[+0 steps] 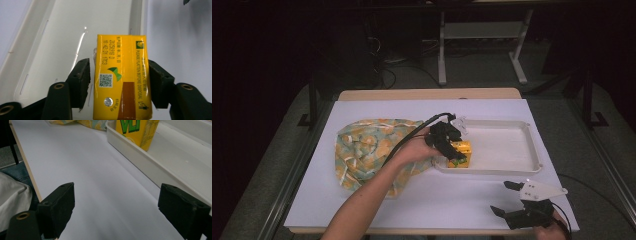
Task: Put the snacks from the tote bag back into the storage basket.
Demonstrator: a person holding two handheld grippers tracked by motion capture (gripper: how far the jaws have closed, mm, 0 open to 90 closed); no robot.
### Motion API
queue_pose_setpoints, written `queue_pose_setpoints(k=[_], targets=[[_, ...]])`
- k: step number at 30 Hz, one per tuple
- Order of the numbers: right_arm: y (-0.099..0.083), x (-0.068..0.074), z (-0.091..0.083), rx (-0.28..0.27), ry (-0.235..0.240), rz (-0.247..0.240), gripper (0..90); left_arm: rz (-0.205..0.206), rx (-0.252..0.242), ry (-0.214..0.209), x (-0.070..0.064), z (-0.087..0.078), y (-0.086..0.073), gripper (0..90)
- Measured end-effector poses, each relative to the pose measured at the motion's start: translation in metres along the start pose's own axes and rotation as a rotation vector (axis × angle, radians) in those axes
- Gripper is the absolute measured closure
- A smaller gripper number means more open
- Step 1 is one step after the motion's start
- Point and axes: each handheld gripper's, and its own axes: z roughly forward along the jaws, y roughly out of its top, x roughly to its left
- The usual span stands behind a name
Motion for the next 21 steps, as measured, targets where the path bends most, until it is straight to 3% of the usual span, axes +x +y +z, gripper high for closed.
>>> queue_pose_setpoints(k=[10, 17, 21], targets=[[0.0, -0.001, -0.001, 0.003, -0.006, 0.002, 13.4, -0.043, -0.025, 0.024, -0.003, -0.01, -0.008, 29.9], [-0.001, -0.001, -0.001, 0.004, -0.009, 0.009, 13.4, -0.037, -0.039, 0.053, -0.007, -0.02, -0.012, 27.8], [-0.001, -0.002, -0.001, 0.0, -0.013, 0.015, 13.4, -0.069, -0.073, 0.052, -0.009, -0.027, -0.017, 27.4]])
